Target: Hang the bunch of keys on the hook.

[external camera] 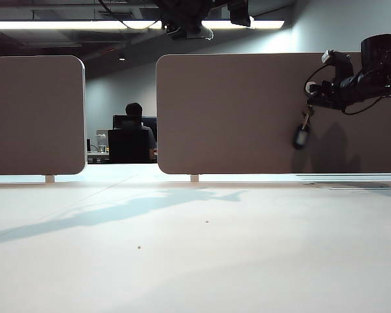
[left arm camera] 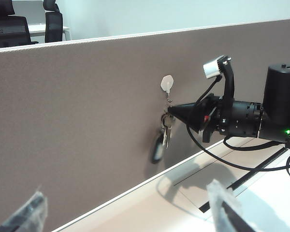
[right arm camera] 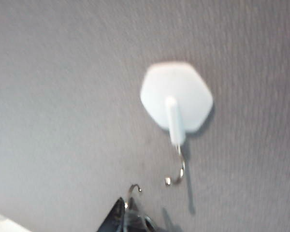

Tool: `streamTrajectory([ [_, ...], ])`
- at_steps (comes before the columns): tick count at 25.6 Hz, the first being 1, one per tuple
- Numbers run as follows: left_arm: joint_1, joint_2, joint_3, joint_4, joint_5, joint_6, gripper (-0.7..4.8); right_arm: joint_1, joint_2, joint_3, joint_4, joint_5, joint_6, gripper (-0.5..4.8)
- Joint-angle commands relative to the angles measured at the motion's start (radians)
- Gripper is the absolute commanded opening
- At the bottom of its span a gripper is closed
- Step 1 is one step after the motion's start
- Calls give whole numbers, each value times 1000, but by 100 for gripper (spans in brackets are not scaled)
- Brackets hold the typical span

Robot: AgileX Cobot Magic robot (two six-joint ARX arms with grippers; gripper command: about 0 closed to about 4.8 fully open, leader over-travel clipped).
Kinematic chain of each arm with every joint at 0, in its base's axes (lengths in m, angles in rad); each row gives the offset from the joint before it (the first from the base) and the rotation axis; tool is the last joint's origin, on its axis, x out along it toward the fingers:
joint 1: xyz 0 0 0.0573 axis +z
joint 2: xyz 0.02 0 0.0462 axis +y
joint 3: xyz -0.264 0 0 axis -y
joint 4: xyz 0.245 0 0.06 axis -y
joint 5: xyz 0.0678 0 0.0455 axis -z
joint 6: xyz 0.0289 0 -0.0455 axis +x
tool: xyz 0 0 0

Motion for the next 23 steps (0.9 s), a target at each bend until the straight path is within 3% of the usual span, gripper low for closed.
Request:
streamTrajectory([
  [1, 0, -8, 5, 42, 21, 0, 479, -1, -15, 7, 85, 6, 2, -6],
  [13, 0, -8, 5, 86, 49, 2, 479, -20, -1, 6, 118, 96, 2, -6],
  [23, 0, -8, 6, 109, 48, 1, 479, -39, 0, 6, 97, 98, 2, -6],
])
